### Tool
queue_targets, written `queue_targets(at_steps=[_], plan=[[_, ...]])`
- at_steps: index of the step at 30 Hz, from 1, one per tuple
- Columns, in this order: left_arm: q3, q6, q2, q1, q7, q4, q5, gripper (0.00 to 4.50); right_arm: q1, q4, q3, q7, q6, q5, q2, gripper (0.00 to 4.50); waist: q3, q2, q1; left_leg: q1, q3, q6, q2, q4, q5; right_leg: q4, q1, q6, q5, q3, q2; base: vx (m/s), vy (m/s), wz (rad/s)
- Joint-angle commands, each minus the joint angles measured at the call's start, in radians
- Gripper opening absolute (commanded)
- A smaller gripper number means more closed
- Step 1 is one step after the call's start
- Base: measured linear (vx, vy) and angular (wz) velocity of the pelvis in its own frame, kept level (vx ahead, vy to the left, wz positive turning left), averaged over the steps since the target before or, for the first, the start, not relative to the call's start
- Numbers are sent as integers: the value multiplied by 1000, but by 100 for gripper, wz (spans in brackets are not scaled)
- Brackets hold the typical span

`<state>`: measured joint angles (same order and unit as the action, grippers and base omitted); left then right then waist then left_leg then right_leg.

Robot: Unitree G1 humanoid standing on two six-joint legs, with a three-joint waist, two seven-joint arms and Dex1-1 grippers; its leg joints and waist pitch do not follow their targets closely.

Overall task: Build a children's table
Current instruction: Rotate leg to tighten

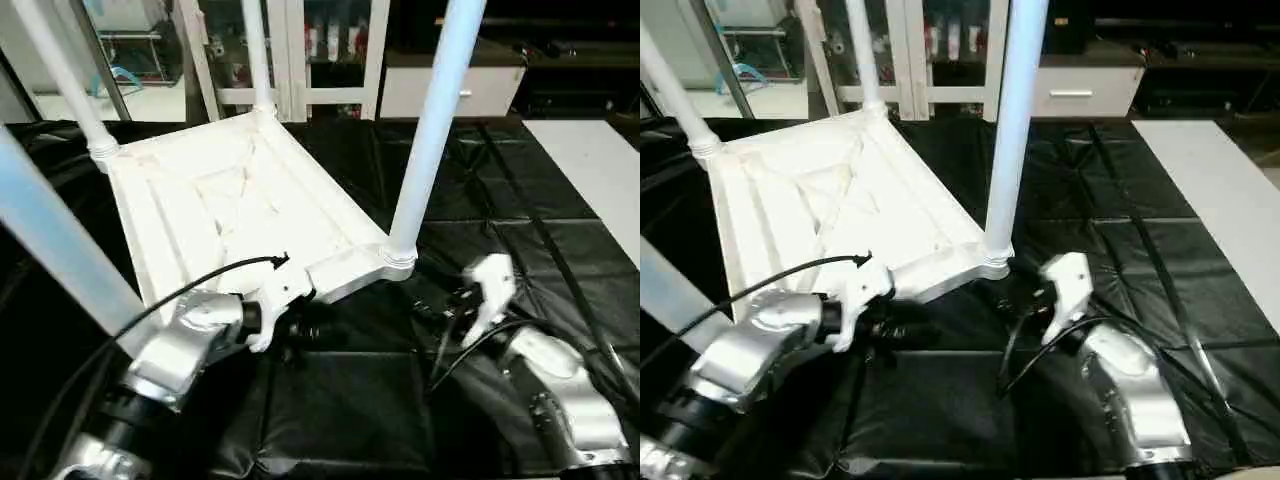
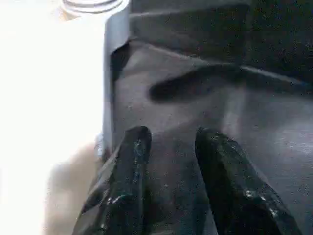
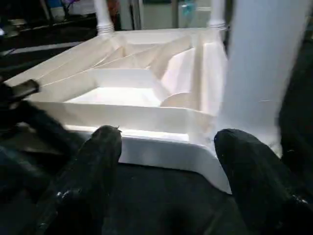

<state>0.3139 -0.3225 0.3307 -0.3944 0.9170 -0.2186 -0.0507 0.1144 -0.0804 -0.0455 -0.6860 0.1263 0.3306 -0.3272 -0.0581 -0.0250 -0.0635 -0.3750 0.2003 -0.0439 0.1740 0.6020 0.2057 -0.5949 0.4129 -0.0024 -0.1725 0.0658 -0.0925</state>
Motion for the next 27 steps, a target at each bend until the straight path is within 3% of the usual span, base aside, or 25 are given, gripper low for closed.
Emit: queue_targets(at_steps=[1,2,3,6,7,11,16,17,18,21,25,27], plan=[[-10,35,-7,-40,-122,-46,72,184,4,20,1,4,10,-13,-5,337,59,14,-1,14,-29,36,60,-87,217,80,-44,-163,-333,-47,-59,0,0,0],[-6,44,-13,-48,-165,-55,84,184,4,22,0,6,11,-13,-5,337,58,17,-1,15,-29,34,58,-85,231,82,-43,-160,-337,-48,-59,0,0,0],[-1,44,-17,-54,-201,-63,95,184,3,24,1,8,12,-15,-4,337,60,10,-2,12,-32,30,57,-87,232,79,-48,-158,-337,-48,-61,0,0,0],[16,67,-21,-66,-266,-98,145,184,0,25,6,15,9,-23,-3,337,61,16,6,8,-34,30,54,-86,243,83,-51,-144,-351,-45,-59,0,0,0],[14,71,-30,-72,-300,-121,170,184,-3,27,7,21,9,-23,-4,337,61,11,6,9,-34,30,53,-85,241,84,-49,-144,-353,-46,-60,0,0,0],[-17,85,-81,-94,-419,-206,196,184,-10,26,12,37,5,-31,-4,337,64,14,4,8,-32,47,51,-79,206,81,-51,-171,-295,-44,-58,0,0,0],[-20,233,-134,-134,-590,-359,223,184,-8,11,9,61,3,-53,5,337,67,18,3,7,-33,59,51,-77,207,80,-54,-171,-278,-42,-59,0,0,0],[-21,246,-137,-135,-609,-370,228,184,-8,11,8,64,1,-56,6,337,67,11,4,6,-33,59,50,-77,207,82,-52,-170,-278,-41,-56,0,0,0],[-24,257,-140,-137,-624,-381,235,184,-8,11,8,66,0,-58,7,337,68,13,4,6,-33,61,51,-76,207,81,-53,-171,-271,-41,-57,0,0,0],[-128,408,-175,-67,-569,-239,113,184,-20,44,24,72,-6,-29,20,337,70,9,4,2,-35,69,54,-75,194,78,-57,-195,-240,-41,-63,0,0,0],[-166,490,-172,-19,-539,-144,40,184,-26,66,36,77,-11,-6,35,337,72,7,-3,5,-33,90,60,-74,177,66,-53,-230,-158,-40,-59,0,0,0],[-210,562,-159,82,-502,46,-72,201,-28,86,41,84,-25,10,55,337,69,12,-2,0,-35,86,65,-79,193,63,-58,-231,-178,-41,-65,0,0,0]])
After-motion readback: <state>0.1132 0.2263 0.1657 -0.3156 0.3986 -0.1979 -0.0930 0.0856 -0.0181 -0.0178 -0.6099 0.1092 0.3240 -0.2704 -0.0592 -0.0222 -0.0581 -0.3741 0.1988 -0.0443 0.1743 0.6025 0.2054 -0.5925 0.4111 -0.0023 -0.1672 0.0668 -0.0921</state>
